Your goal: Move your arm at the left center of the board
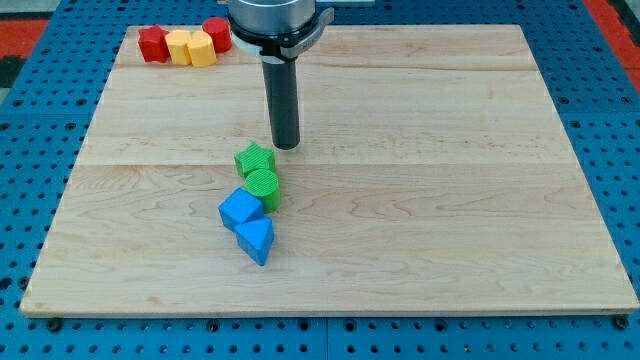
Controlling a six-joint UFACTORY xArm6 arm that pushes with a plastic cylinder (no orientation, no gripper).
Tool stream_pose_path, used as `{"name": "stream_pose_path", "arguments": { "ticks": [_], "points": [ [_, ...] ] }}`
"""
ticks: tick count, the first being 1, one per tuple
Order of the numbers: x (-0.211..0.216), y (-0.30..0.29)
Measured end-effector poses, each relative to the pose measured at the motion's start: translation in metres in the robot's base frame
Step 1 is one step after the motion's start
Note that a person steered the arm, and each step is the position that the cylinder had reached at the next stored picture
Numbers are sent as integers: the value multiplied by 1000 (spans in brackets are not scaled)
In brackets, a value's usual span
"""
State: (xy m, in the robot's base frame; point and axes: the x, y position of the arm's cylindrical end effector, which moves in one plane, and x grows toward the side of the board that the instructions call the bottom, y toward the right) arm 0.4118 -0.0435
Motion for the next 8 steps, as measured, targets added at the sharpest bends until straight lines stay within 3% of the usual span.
{"name": "stream_pose_path", "arguments": {
  "ticks": [5,8],
  "points": [
    [2,1],
    [-28,-53]
  ]
}}
